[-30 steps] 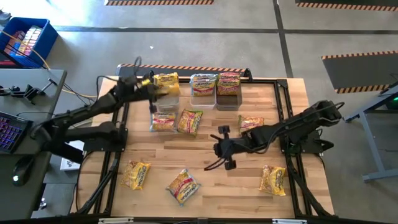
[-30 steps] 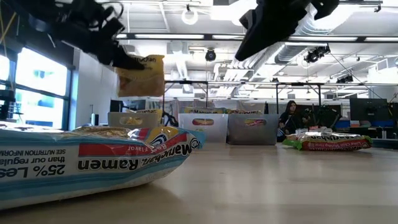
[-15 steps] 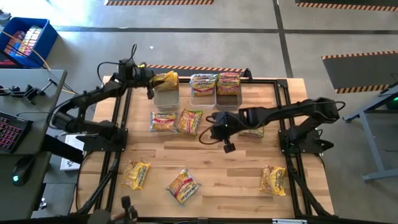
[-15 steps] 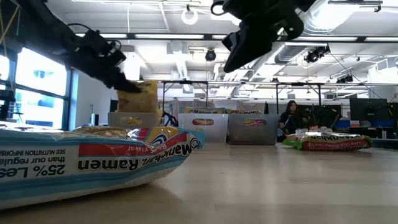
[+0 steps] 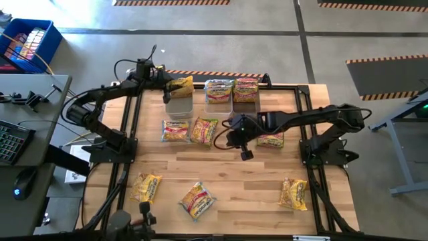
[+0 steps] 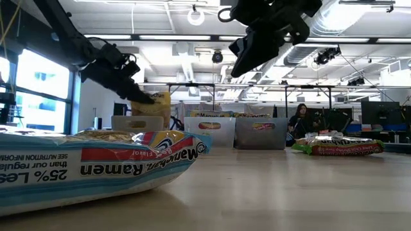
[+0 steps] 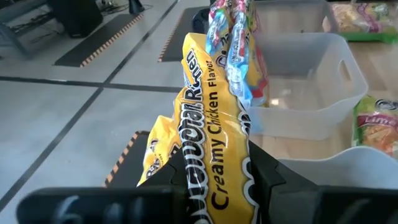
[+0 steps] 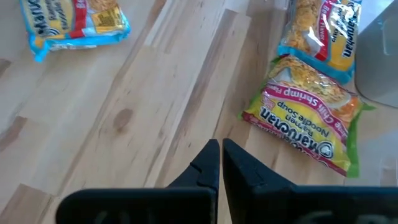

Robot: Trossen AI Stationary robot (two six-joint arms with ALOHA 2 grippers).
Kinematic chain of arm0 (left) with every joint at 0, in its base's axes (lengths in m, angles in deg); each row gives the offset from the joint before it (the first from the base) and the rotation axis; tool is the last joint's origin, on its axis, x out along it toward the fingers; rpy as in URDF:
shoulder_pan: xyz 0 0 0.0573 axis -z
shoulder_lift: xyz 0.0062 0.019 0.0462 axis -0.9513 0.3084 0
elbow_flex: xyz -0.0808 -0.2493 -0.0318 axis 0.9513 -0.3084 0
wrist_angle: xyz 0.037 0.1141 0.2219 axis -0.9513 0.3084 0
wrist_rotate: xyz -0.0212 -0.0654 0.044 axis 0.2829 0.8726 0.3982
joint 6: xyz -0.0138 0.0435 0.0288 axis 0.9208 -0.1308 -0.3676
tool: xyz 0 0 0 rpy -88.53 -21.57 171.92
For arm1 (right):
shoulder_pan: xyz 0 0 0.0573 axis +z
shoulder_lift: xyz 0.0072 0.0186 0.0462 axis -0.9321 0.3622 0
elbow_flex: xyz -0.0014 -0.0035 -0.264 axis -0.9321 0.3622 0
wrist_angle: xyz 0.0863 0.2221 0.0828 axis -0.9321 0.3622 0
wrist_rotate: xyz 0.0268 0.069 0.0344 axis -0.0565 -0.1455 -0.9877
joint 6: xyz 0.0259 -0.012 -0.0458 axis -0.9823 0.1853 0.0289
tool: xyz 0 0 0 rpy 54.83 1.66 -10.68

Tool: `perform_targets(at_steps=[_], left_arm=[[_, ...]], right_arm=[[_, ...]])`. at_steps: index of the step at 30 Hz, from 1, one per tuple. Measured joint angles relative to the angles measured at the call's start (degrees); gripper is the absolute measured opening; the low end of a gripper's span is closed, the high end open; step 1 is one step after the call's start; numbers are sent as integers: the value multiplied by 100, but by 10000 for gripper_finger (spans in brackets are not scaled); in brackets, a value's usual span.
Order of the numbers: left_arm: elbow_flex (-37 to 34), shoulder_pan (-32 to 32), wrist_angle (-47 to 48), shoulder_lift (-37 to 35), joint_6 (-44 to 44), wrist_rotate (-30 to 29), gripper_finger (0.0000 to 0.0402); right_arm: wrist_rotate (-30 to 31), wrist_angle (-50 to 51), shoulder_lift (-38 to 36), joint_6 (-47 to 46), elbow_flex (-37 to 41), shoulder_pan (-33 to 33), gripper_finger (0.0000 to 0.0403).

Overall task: Sort Maruchan noodles
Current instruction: Put the middle yellow noodle pack into the gray bin

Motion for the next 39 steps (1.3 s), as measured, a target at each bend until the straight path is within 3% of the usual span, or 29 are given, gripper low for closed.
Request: perform_targets(at_steps=[14, 21, 30, 39], left_arm=[[7, -2, 585, 7, -828, -685, 61], [7, 0, 572, 7, -845, -729, 64], [7, 64, 464, 5, -845, -1321, 161], [5, 96, 223, -149, -932, -1434, 168]], right_arm=[[-143, -17, 0, -61, 0, 12, 0], [-143, -19, 0, -63, 0, 12, 0], [-380, -19, 0, -58, 0, 12, 0], [-385, 7, 0, -67, 0, 12, 0]])
